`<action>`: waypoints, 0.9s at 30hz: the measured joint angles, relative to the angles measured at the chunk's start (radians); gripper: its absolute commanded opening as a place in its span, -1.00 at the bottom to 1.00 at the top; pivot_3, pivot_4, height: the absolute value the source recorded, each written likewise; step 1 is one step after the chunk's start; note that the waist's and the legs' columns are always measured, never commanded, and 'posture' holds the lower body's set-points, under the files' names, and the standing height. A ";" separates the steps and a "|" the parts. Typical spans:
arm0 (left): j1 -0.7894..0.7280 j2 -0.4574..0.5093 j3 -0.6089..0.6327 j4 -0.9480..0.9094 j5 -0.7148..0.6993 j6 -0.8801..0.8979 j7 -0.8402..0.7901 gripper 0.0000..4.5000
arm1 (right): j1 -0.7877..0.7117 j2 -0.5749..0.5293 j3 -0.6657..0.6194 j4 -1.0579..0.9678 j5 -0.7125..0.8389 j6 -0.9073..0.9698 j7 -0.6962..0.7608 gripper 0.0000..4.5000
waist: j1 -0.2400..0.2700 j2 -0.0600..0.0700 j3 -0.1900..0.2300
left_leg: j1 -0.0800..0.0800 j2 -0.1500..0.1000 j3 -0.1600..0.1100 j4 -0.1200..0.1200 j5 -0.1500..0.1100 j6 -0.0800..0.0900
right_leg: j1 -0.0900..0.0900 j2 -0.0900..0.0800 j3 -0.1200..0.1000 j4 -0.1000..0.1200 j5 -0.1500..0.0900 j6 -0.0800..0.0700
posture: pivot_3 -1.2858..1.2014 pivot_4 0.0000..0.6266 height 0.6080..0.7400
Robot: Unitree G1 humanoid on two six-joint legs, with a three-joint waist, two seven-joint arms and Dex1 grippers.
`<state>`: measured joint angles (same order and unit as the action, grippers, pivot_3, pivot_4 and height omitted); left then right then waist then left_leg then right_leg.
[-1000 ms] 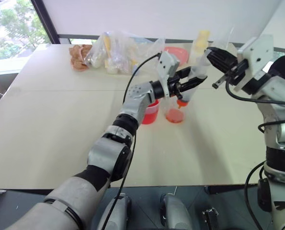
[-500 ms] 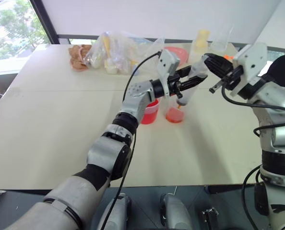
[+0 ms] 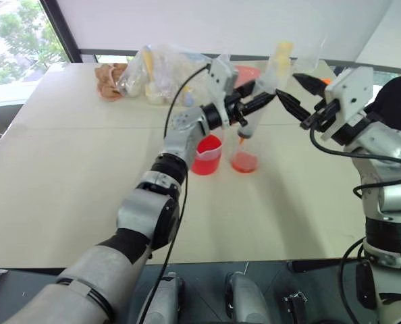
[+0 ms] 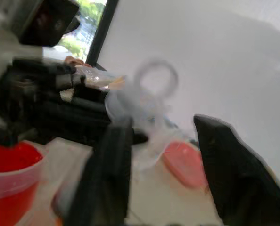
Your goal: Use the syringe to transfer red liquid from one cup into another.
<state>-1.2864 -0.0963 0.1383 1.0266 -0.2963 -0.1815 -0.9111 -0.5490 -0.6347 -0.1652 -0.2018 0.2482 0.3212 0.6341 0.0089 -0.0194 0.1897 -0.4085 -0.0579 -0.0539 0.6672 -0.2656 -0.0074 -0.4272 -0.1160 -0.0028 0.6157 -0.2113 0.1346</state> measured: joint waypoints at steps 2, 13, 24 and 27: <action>-0.036 -0.015 0.000 -0.039 -0.010 -0.002 -0.006 -0.17 | 0.033 0.016 0.023 0.012 0.001 0.020 -0.004 0.54 | 0.008 0.001 0.000 | -0.001 -0.001 0.000 0.000 0.000 0.000 | 0.000 -0.001 0.000 -0.001 0.000 0.000 | 0.03 -0.52 1.00; -0.055 -0.008 0.041 -0.064 -0.067 0.118 0.029 -0.17 | 0.118 -0.096 -0.185 -0.084 0.079 0.123 -0.041 0.54 | -0.001 0.001 0.000 | 0.000 0.000 0.000 0.000 -0.001 0.001 | 0.001 -0.001 0.000 -0.001 0.000 0.000 | 0.03 -0.52 1.00; -0.344 0.455 0.122 -0.082 -0.106 0.872 0.381 -0.17 | 0.025 -0.225 -0.107 -0.276 0.409 0.363 0.166 0.54 | -0.032 0.003 0.000 | 0.002 0.001 -0.005 -0.001 -0.001 0.001 | 0.000 0.002 0.000 0.003 0.000 0.001 | 0.03 -0.52 1.00; -0.340 0.555 0.077 -0.076 -0.066 1.130 0.436 -0.17 | -0.014 -0.197 -0.034 -0.310 0.478 0.395 0.192 0.54 | -0.024 0.002 0.000 | 0.002 0.001 -0.005 0.000 0.000 0.001 | 0.000 0.001 0.000 0.003 0.000 0.001 | 0.03 -0.52 1.00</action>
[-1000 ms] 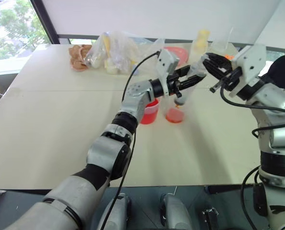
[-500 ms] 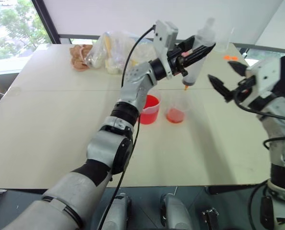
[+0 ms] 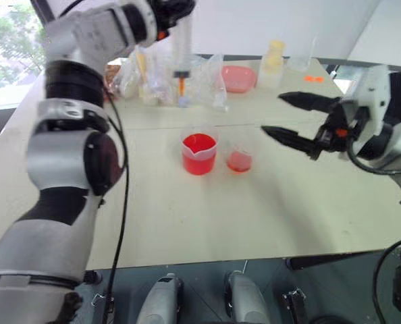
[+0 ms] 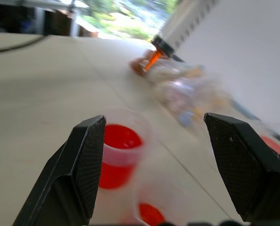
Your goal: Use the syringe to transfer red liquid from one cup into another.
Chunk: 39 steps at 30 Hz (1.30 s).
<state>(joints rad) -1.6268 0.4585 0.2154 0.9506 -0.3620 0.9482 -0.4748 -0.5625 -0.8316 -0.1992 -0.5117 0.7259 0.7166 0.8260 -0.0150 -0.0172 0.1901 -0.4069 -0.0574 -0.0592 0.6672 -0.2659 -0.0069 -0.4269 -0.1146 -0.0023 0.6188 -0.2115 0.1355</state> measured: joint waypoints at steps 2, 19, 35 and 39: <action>0.024 0.049 -0.006 -0.009 0.015 0.157 0.043 -0.17 | -0.006 0.020 0.048 -0.012 0.025 0.007 0.024 0.54 | 0.005 0.000 0.000 | 0.000 0.000 0.000 0.000 0.000 0.000 | 0.000 0.000 0.000 0.000 0.000 0.000 | 0.03 -0.52 1.00; 0.680 -0.057 0.165 -0.578 -0.057 0.658 0.258 0.34 | 0.033 0.157 0.326 0.061 -0.145 -0.120 0.082 0.56 | 0.004 -0.002 0.000 | 0.000 0.000 -0.001 0.001 0.006 -0.010 | -0.004 -0.003 0.002 0.009 0.000 -0.001 | 0.03 -0.52 1.00; 0.857 0.017 0.063 -0.936 -0.029 0.342 0.187 0.99 | 0.138 0.117 0.303 0.057 -0.190 -0.120 0.082 0.56 | 0.005 -0.002 0.000 | 0.000 0.001 -0.001 0.000 0.005 -0.010 | -0.005 -0.002 0.002 0.009 0.001 -0.003 | 0.03 -0.52 1.00; 0.917 0.146 0.122 -1.041 -0.079 0.137 0.025 0.99 | 0.202 0.050 0.197 0.010 -0.141 -0.084 0.087 0.56 | 0.004 -0.002 0.000 | 0.001 0.001 -0.001 -0.001 0.005 -0.009 | -0.004 -0.003 0.002 0.008 0.001 -0.003 | 0.03 -0.52 1.00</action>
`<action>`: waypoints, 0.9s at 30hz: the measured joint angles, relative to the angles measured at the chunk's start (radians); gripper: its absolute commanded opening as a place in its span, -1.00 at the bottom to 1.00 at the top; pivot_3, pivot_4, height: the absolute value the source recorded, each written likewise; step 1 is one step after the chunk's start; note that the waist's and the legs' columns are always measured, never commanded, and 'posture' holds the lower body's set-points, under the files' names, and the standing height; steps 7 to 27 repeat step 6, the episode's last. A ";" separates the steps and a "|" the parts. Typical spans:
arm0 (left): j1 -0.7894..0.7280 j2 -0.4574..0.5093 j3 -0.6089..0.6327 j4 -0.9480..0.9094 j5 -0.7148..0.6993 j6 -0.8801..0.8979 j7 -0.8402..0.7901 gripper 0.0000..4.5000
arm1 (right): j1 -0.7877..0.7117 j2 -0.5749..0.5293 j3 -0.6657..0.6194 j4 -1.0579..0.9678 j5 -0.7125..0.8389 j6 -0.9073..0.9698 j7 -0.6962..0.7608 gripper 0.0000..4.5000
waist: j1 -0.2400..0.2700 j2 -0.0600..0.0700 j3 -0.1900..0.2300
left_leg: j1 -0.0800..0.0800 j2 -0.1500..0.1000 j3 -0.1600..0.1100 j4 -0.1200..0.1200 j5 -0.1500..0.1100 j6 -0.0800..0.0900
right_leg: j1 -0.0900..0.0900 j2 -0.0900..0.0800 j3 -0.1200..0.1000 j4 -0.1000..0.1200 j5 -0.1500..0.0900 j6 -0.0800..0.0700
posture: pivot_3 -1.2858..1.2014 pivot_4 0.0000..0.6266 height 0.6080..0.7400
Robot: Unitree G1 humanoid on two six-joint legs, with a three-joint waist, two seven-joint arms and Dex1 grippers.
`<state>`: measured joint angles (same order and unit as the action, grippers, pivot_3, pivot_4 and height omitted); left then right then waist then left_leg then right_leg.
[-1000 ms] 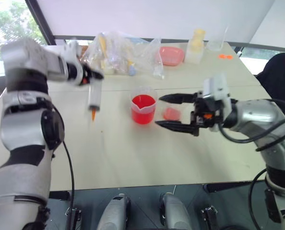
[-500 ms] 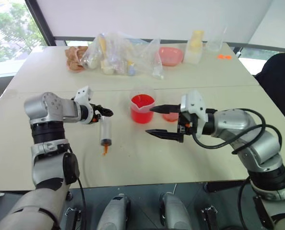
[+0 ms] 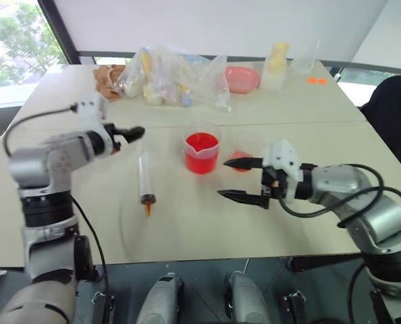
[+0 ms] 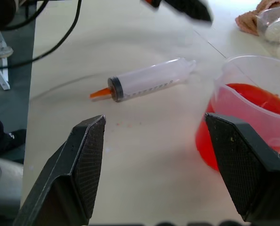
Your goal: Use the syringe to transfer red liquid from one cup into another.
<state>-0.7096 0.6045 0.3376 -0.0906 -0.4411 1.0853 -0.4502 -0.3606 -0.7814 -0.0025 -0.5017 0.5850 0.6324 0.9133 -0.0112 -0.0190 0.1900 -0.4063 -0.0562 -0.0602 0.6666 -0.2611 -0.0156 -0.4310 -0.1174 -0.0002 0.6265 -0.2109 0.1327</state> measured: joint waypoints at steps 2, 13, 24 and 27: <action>0.051 0.062 0.011 -0.046 -0.010 -0.075 -0.068 0.99 | 0.030 -0.028 -0.066 -0.007 0.035 0.031 -0.004 0.56 | 0.000 0.000 0.000 | 0.000 0.000 0.000 0.000 0.000 0.000 | 0.000 0.000 0.000 -0.001 0.000 0.000 | 0.03 -0.52 1.00; 0.240 0.114 0.081 -0.174 -0.082 -0.144 -0.189 0.99 | 0.068 -0.065 -0.208 -0.042 0.155 0.123 -0.027 0.56 | 0.000 0.000 0.000 | 0.000 0.001 0.000 0.000 -0.001 0.001 | 0.001 0.000 0.000 -0.001 0.000 0.000 | 0.03 -0.52 1.00; 0.240 0.114 0.081 -0.174 -0.082 -0.144 -0.189 0.99 | 0.068 -0.065 -0.208 -0.042 0.155 0.123 -0.027 0.56 | 0.000 0.000 0.000 | 0.000 0.001 0.000 0.000 -0.001 0.001 | 0.001 0.000 0.000 -0.001 0.000 0.000 | 0.03 -0.52 1.00; 0.240 0.114 0.081 -0.174 -0.082 -0.144 -0.189 0.99 | 0.068 -0.065 -0.208 -0.042 0.155 0.123 -0.027 0.56 | 0.000 0.000 0.000 | 0.000 0.001 0.000 0.000 -0.001 0.001 | 0.001 0.000 0.000 -0.001 0.000 0.000 | 0.03 -0.52 1.00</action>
